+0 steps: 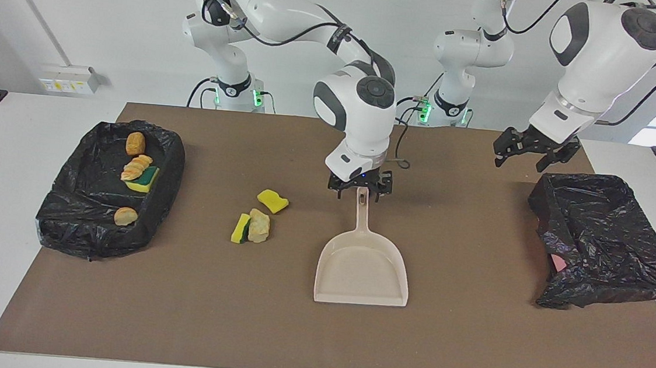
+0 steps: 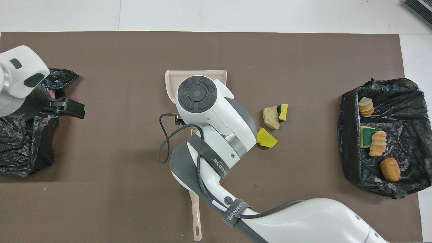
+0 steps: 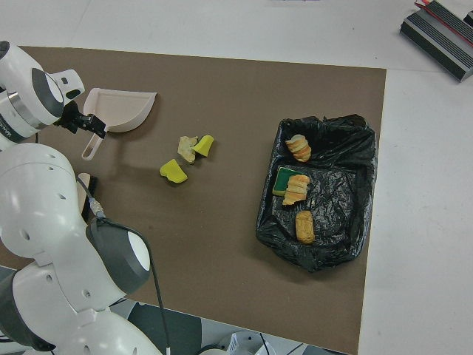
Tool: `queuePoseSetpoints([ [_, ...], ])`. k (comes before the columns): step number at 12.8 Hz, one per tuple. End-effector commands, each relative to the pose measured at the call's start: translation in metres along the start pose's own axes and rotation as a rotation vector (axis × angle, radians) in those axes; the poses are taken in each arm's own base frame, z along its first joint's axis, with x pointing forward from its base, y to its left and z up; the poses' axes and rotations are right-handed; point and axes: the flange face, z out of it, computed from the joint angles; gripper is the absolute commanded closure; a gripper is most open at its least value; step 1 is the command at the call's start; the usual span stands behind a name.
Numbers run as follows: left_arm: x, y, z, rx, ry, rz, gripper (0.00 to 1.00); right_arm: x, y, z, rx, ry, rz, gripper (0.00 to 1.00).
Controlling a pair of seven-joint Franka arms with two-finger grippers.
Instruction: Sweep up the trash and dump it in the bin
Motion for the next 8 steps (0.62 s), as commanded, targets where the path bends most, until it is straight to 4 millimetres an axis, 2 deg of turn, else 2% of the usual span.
queuePoseSetpoints([
  [1, 0.020, 0.056, 0.040, -0.005, 0.025, 0.013, 0.00, -0.049, 0.022, -0.049, -0.022, -0.078, -0.039, 0.00],
  [3, 0.037, 0.101, 0.069, -0.017, 0.064, -0.007, 0.00, -0.094, 0.039, -0.060, -0.041, -0.124, -0.049, 0.00],
  [5, 0.047, 0.148, 0.102, -0.020, 0.057, 0.025, 0.00, -0.151, 0.036, -0.040, -0.030, -0.178, -0.070, 0.00],
  [6, 0.052, 0.170, 0.115, -0.031, 0.089, -0.024, 0.00, -0.175, 0.041, -0.028, 0.004, -0.173, -0.062, 0.00],
  [8, 0.057, 0.199, 0.138, -0.042, 0.115, -0.066, 0.00, -0.220, 0.039, 0.002, 0.063, -0.169, -0.072, 0.00],
])
